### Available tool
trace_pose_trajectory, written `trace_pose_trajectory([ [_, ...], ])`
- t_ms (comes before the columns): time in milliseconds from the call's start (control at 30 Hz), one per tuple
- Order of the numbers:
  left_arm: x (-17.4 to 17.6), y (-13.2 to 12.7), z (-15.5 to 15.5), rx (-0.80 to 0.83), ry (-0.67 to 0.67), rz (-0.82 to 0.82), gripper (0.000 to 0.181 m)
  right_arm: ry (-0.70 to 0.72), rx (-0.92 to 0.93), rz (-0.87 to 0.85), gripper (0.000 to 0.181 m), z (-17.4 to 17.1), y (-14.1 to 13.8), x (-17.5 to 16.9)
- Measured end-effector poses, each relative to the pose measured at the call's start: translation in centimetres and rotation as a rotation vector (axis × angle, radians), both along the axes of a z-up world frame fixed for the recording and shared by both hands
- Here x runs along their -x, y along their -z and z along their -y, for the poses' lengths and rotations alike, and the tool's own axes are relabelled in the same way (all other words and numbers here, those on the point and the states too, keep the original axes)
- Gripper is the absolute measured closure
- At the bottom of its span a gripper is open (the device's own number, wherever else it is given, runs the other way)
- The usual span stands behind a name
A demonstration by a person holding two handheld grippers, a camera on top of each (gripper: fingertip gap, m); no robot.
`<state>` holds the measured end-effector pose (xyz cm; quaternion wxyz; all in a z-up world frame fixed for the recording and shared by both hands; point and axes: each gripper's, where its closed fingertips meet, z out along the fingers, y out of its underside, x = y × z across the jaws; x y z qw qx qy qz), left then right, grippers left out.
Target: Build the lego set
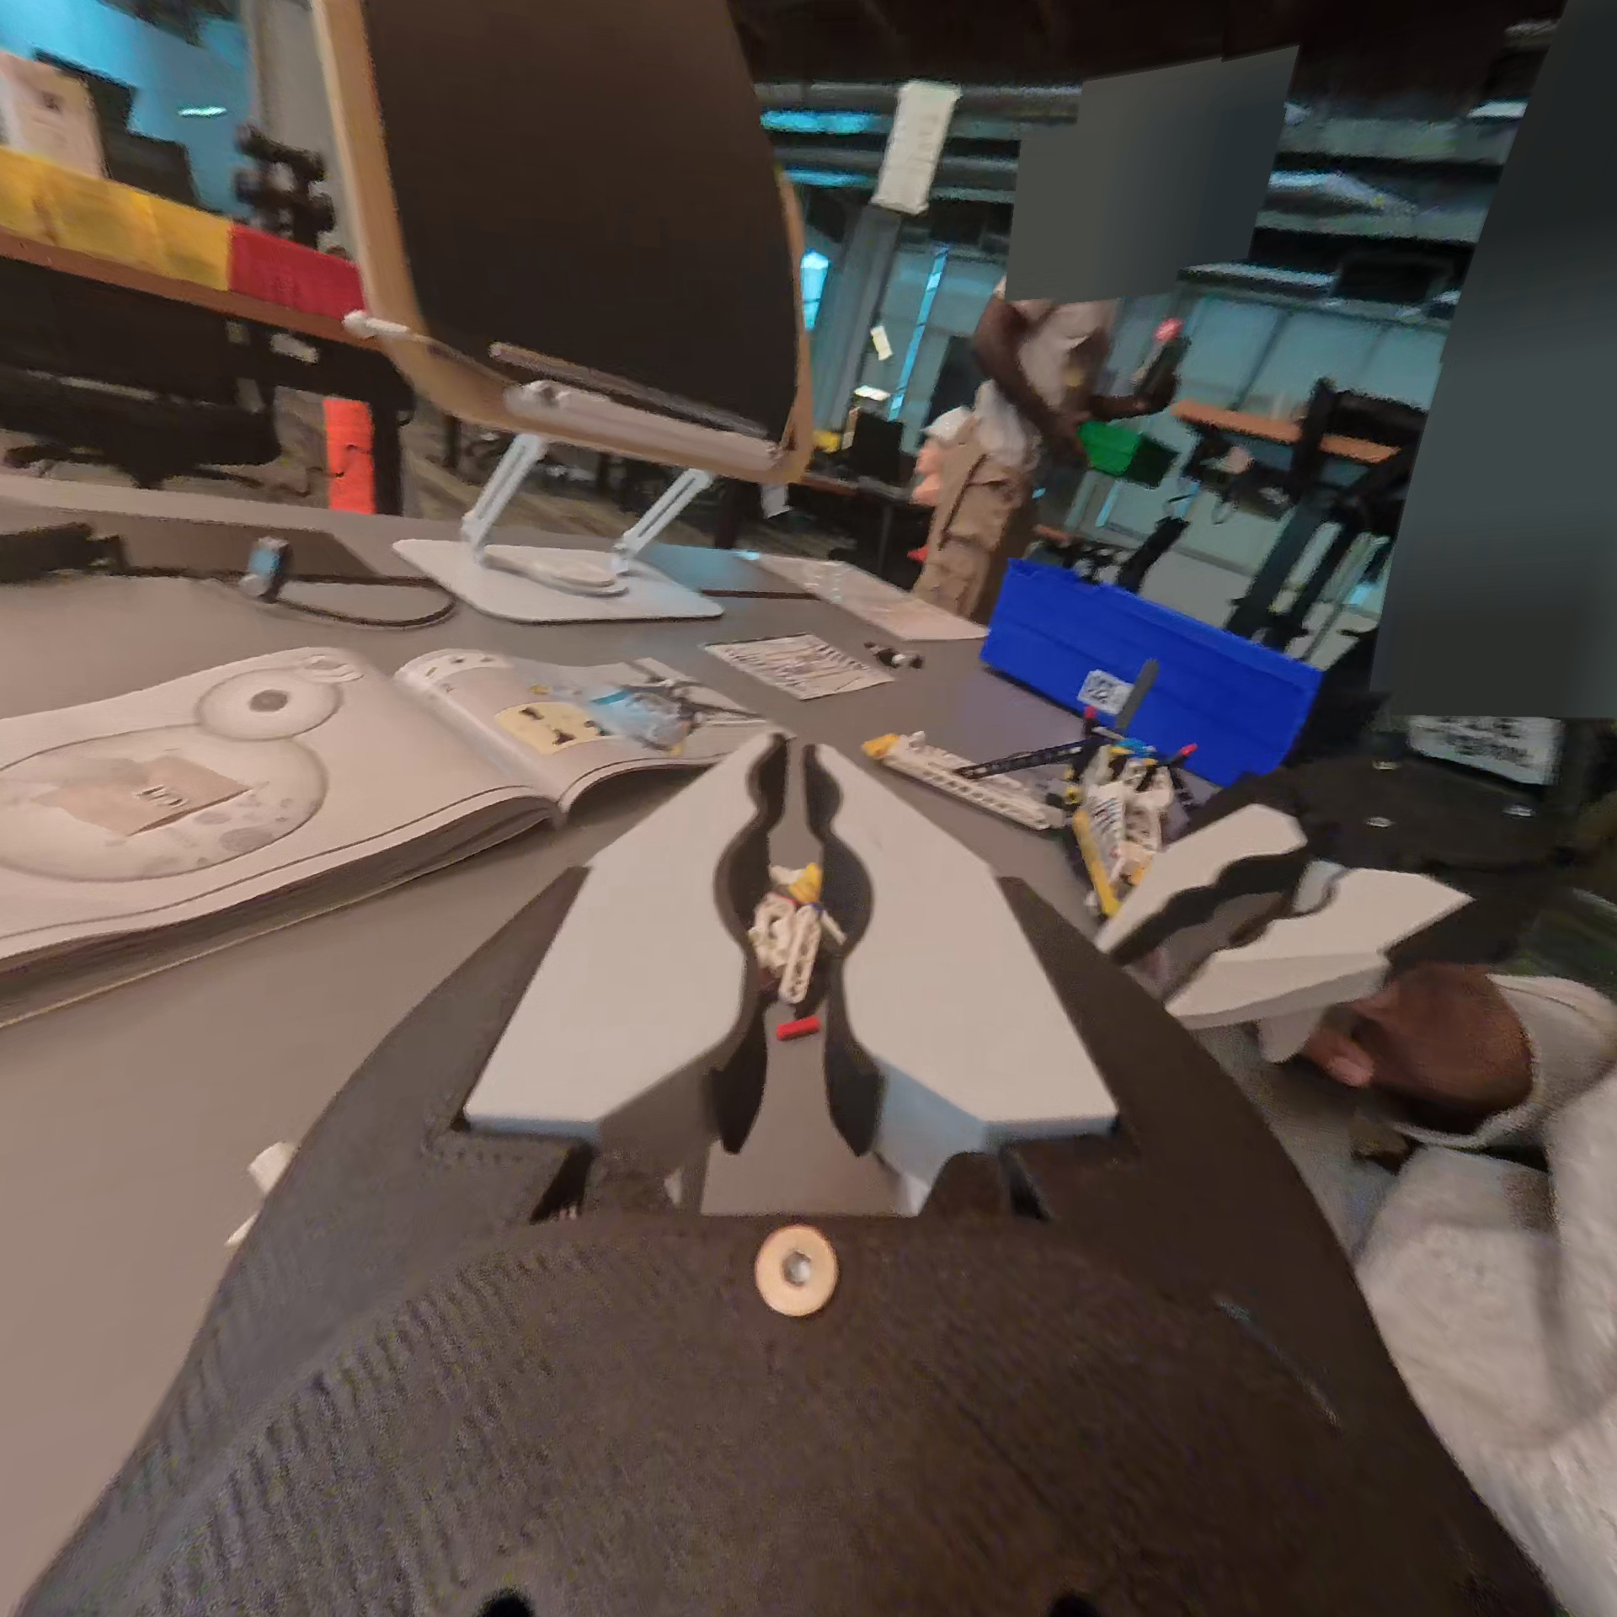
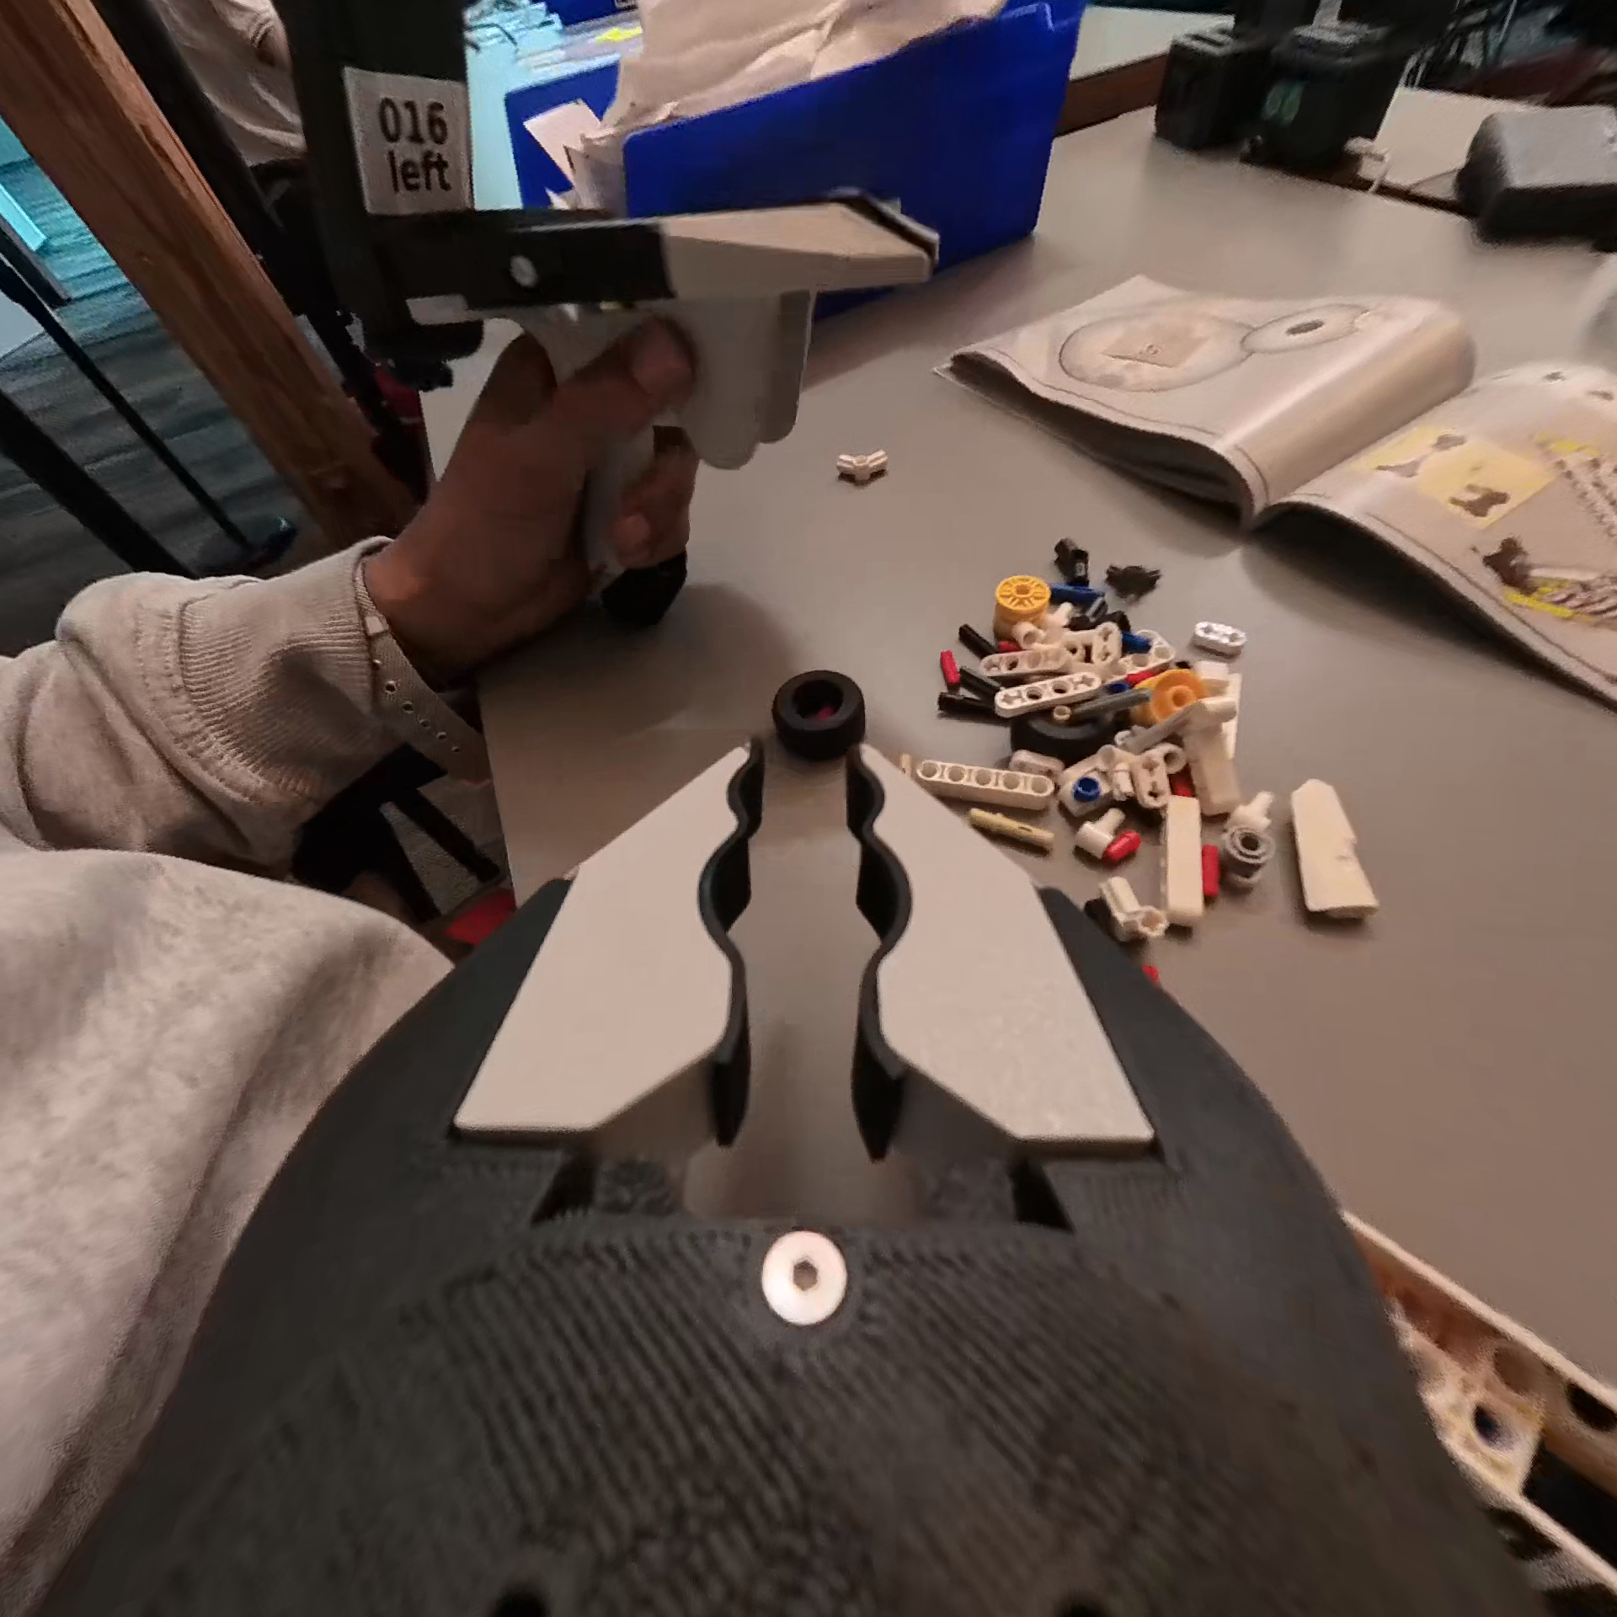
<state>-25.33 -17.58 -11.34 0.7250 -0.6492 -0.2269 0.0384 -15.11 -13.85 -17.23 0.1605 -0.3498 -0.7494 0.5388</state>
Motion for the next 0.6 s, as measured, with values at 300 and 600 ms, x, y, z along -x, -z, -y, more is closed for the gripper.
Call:
trace_pose_trajectory([
  [300,-2.1,2.9,-3.4,0.316,0.098,-0.095,0.181,-0.05,-0.045,-0.076,0.164,0.8,-0.3,-0.9],
  [600,-3.2,9.4,-7.0,0.745,0.251,0.001,0.135,-0.063,-0.019,-0.117,0.164,0.8,-1.0,-1.2],
])
